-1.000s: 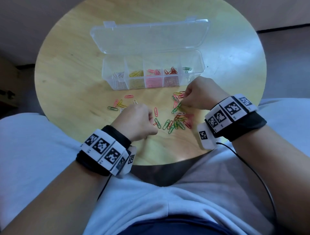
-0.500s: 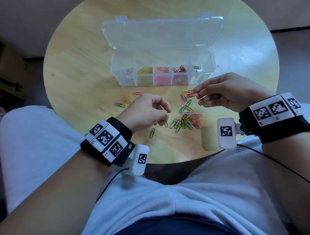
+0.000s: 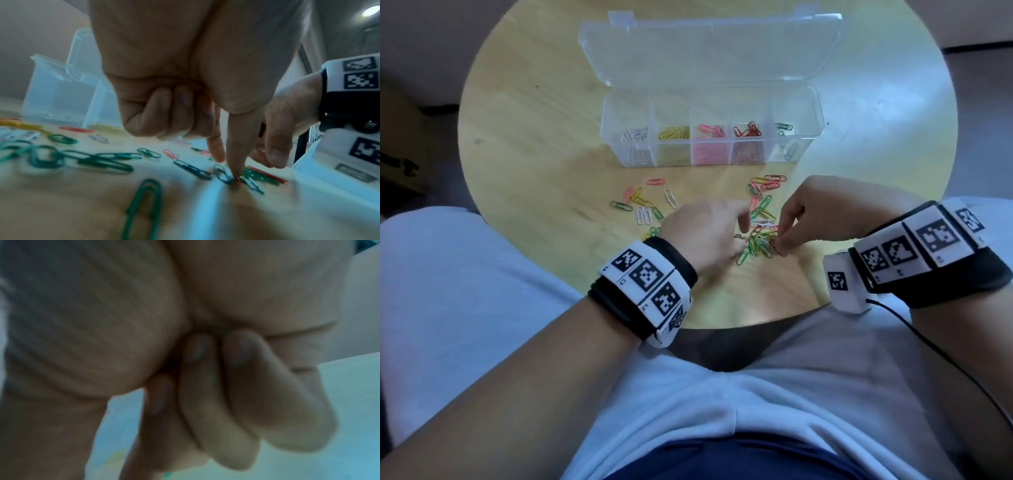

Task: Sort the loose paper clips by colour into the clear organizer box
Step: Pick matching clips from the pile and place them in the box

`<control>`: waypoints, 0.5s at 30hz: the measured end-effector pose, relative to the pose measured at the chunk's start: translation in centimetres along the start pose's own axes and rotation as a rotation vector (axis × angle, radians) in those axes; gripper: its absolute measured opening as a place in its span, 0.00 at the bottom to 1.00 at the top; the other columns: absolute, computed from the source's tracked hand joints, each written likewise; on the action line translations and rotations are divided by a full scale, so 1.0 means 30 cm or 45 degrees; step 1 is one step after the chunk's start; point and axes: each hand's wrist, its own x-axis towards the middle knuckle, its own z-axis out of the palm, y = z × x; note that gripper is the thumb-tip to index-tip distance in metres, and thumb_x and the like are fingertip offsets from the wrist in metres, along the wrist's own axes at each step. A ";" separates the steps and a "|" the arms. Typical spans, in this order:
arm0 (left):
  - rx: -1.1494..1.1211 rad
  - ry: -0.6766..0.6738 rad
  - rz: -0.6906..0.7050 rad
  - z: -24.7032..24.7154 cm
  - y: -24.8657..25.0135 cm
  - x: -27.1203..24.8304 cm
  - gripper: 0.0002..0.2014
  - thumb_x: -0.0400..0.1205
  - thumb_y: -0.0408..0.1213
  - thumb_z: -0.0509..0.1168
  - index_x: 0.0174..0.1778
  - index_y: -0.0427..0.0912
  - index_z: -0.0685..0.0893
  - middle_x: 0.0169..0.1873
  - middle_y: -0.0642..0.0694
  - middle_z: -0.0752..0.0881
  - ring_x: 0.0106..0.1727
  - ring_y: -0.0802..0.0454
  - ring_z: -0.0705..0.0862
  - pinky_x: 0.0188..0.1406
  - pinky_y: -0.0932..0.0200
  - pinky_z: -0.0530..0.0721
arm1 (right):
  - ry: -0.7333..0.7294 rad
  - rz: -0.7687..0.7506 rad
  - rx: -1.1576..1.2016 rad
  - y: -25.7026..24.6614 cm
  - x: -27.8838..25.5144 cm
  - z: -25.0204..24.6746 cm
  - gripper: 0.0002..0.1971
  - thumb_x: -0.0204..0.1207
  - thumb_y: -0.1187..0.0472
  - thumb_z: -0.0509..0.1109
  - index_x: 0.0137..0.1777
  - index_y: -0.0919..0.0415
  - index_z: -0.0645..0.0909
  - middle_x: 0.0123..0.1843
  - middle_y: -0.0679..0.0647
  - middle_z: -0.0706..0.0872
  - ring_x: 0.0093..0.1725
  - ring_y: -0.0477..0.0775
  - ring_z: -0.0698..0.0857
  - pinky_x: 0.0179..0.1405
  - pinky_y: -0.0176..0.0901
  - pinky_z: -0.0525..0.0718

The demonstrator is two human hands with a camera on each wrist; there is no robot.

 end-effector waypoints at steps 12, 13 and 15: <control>0.113 -0.004 -0.172 -0.027 -0.030 0.012 0.05 0.74 0.43 0.70 0.38 0.47 0.86 0.39 0.51 0.87 0.47 0.44 0.85 0.44 0.55 0.82 | 0.146 0.028 -0.116 -0.041 0.050 0.021 0.05 0.65 0.54 0.81 0.36 0.51 0.88 0.29 0.47 0.80 0.29 0.44 0.76 0.24 0.38 0.68; 0.118 -0.018 -0.173 -0.027 -0.033 0.011 0.06 0.74 0.43 0.69 0.38 0.45 0.86 0.38 0.49 0.88 0.45 0.43 0.86 0.44 0.54 0.84 | 0.162 0.028 -0.105 -0.039 0.051 0.021 0.04 0.66 0.54 0.80 0.35 0.51 0.88 0.29 0.47 0.81 0.29 0.45 0.76 0.24 0.38 0.68; 0.102 -0.028 -0.162 -0.030 -0.038 0.011 0.08 0.76 0.44 0.64 0.39 0.43 0.83 0.37 0.46 0.86 0.43 0.41 0.84 0.42 0.52 0.83 | 0.189 0.024 -0.067 -0.029 0.054 0.015 0.05 0.67 0.54 0.79 0.36 0.53 0.88 0.30 0.49 0.82 0.30 0.45 0.77 0.25 0.39 0.69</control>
